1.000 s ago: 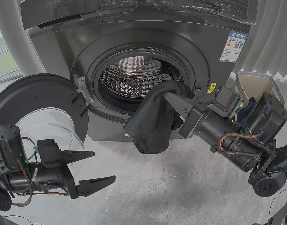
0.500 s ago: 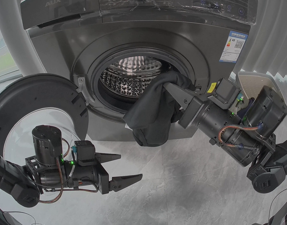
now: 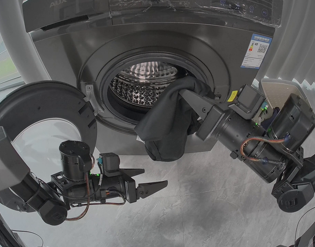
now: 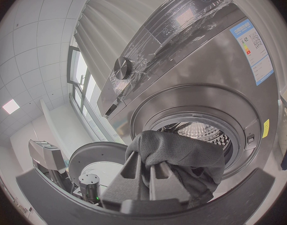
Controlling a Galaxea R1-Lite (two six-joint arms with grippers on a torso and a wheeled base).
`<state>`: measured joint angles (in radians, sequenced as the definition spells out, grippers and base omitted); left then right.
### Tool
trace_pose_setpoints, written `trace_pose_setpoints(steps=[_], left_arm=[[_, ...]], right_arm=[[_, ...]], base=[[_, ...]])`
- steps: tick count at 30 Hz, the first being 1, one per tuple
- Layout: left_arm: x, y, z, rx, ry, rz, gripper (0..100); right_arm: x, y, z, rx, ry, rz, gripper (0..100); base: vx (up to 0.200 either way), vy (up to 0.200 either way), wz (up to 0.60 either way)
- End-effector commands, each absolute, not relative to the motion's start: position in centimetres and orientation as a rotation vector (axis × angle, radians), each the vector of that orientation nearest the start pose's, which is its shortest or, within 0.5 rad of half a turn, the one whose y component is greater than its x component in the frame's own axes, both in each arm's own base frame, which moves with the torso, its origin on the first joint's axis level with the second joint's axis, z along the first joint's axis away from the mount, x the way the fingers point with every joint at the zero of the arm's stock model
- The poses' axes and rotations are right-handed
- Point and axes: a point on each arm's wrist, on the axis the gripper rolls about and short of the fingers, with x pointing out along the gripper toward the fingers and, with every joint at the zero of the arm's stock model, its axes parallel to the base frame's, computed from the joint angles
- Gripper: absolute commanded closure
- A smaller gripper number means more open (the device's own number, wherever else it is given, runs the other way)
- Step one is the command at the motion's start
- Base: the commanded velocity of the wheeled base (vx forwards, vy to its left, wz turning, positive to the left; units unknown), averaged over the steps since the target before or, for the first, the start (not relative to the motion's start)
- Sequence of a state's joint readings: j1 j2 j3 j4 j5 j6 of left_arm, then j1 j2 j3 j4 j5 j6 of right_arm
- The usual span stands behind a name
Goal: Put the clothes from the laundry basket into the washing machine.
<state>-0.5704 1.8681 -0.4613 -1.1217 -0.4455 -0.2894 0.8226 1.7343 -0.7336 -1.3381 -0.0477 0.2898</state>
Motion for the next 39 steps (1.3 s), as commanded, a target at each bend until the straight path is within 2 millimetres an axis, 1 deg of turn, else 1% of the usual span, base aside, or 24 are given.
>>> trace_pose_setpoints(steps=[1,8,11,14,19,23,32,33,39], left_arm=[[24.9,-17.1,8.3,-0.254,0.475,-0.944,0],[25.8,-17.6,7.8,-0.262,0.477,-0.937,0],[27.1,-18.4,7.6,-0.270,0.428,-0.894,0],[28.0,-18.9,7.3,-0.297,0.393,-0.866,0],[28.8,-19.7,6.5,-0.310,0.383,-0.863,0],[29.5,-20.0,6.6,-0.318,0.333,-0.836,0],[29.8,-20.2,7.4,-0.345,0.255,-0.828,0],[29.8,-20.2,7.5,-0.347,0.247,-0.820,100],[29.8,-20.1,7.8,-0.350,0.224,-0.814,100]], right_arm=[[20.6,22.1,22.4,0.420,-0.202,0.812,100],[20.6,22.2,22.4,0.419,-0.200,0.815,100],[20.4,22.2,22.2,0.416,-0.194,0.817,100],[20.4,22.2,22.2,0.414,-0.195,0.817,100],[20.3,22.1,22.4,0.417,-0.200,0.819,100],[20.3,22.1,22.4,0.417,-0.200,0.819,100],[20.2,22.2,22.4,0.418,-0.198,0.822,100],[20.3,22.2,22.3,0.418,-0.196,0.822,100],[20.3,22.2,22.2,0.417,-0.192,0.820,100]], base=[[0.000,0.000,0.00],[0.000,0.000,0.00],[0.000,0.000,0.00],[0.000,0.000,0.00],[0.000,0.000,0.00],[0.000,0.000,0.00],[0.000,0.000,0.00],[0.000,0.000,0.00],[0.000,0.000,0.00]])
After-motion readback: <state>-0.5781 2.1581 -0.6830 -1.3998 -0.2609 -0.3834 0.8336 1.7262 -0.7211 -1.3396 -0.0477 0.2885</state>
